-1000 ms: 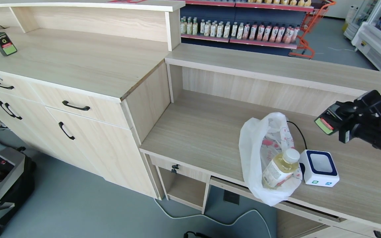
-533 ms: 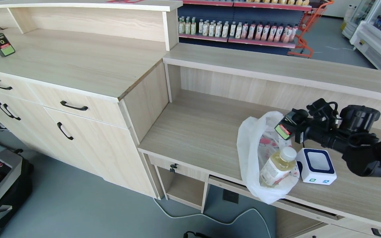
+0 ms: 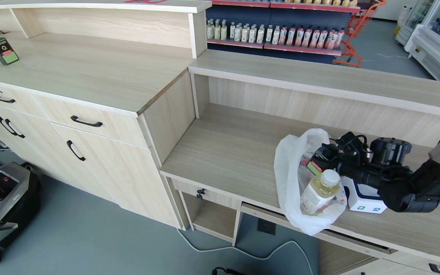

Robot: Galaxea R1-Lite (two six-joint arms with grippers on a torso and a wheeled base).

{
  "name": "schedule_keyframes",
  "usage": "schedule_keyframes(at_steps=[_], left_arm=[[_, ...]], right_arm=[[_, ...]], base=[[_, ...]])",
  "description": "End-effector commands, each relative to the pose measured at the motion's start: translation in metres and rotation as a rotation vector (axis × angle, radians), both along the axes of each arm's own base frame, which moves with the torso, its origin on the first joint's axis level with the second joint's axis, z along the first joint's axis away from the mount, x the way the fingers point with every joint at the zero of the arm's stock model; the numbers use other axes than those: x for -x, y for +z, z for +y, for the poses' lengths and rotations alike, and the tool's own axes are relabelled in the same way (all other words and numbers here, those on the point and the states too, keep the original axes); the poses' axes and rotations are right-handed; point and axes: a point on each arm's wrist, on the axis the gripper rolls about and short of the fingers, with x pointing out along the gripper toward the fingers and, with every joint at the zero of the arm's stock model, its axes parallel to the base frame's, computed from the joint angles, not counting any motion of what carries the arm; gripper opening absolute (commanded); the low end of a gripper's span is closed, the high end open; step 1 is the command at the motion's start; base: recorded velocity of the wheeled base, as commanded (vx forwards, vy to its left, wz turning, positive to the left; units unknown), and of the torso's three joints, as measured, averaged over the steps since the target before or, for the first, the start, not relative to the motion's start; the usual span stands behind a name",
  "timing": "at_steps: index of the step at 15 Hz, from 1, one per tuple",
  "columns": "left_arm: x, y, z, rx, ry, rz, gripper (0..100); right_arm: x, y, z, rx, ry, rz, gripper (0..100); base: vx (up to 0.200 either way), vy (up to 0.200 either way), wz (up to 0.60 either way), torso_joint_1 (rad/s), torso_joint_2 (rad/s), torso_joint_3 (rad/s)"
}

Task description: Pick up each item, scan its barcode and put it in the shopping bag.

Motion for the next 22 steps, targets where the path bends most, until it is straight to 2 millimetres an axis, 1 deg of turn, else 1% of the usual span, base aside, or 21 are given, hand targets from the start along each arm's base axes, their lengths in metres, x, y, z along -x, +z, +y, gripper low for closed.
schedule_keyframes(at_steps=[1, 5, 7, 10, 12, 13, 14, 17, 22], left_arm=[[0.000, 0.000, 0.000, 0.000, -0.001, -0.001, 100], [0.000, 0.000, 0.000, 0.000, -0.001, -0.001, 100], [0.000, 0.000, 0.000, 0.000, -0.001, -0.001, 100], [0.000, 0.000, 0.000, 0.000, -0.001, -0.001, 100], [0.000, 0.000, 0.000, 0.000, -0.001, -0.001, 100], [0.000, 0.000, 0.000, 0.000, -0.001, -0.001, 100], [0.000, 0.000, 0.000, 0.000, -0.001, -0.001, 100], [0.000, 0.000, 0.000, 0.000, -0.001, -0.001, 100], [0.000, 0.000, 0.000, 0.000, -0.001, -0.001, 100]], right_arm=[[0.000, -0.005, 0.001, -0.002, 0.002, 0.015, 0], [-0.001, -0.006, 0.003, -0.001, 0.009, 0.017, 0], [-0.001, -0.008, 0.001, -0.003, 0.003, 0.023, 0], [-0.001, -0.008, -0.009, -0.006, -0.022, 0.025, 0], [-0.001, -0.009, -0.014, -0.007, -0.036, 0.044, 0], [0.000, -0.010, -0.020, -0.013, -0.052, 0.062, 0], [0.000, -0.010, -0.021, -0.030, -0.057, 0.073, 0], [0.000, -0.008, -0.023, -0.048, -0.064, 0.075, 0], [0.002, -0.011, -0.022, -0.044, -0.063, 0.085, 0]], base=[[0.000, 0.000, 0.00, 0.000, 0.00, 0.000], [0.000, 0.000, 0.00, 0.000, 0.00, 0.000], [0.000, 0.000, 0.00, 0.000, 0.00, 0.000], [0.000, 0.000, 0.00, 0.000, 0.00, 0.000], [0.000, 0.000, 0.00, 0.000, 0.00, 0.000], [0.000, 0.000, 0.00, 0.000, 0.00, 0.000], [0.000, 0.000, 0.00, 0.000, 0.00, 0.000], [0.000, 0.000, 0.00, 0.000, 0.00, 0.000], [0.000, 0.000, 0.00, 0.000, 0.00, 0.000]])
